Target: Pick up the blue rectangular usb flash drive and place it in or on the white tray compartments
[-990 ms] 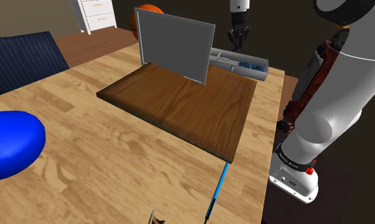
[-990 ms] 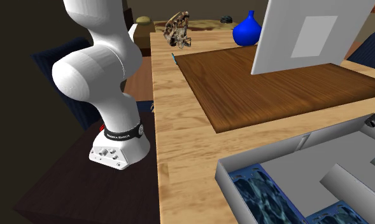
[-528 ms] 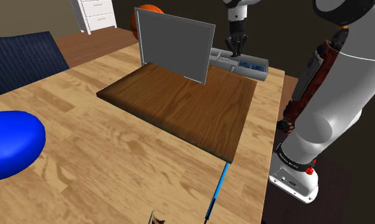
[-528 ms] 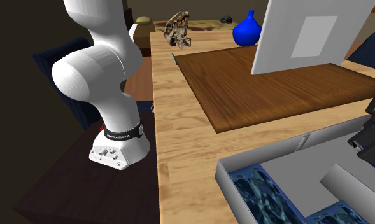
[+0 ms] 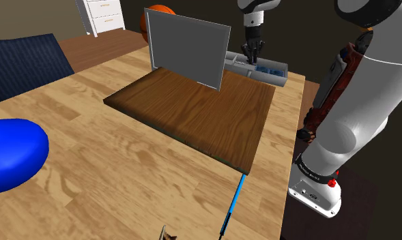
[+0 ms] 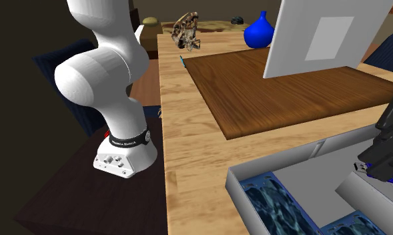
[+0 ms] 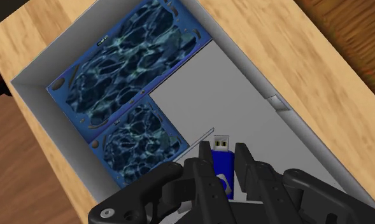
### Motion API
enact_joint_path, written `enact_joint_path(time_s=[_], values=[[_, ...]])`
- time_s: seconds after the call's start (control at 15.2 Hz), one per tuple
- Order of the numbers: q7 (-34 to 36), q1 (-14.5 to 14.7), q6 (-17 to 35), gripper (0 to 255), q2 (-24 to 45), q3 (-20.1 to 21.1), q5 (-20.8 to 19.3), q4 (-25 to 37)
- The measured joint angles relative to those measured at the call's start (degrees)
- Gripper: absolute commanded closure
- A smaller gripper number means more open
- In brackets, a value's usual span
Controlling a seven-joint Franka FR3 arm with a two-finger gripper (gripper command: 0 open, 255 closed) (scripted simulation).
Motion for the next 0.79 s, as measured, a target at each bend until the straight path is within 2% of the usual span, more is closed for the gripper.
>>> enact_joint_path(time_s=[0.07,0.13,0.53,0.79], values=[[0.00,0.00,0.01,255,-0.02,0.00,0.00,-0.01],[0.00,0.00,0.01,0,-0.02,0.00,0.00,-0.01],[0.00,0.01,0.01,0,0.02,0.02,0.02,-0.02],[-0.63,0.00,-6.08,0,1.79,0.05,0.32,7.93]])
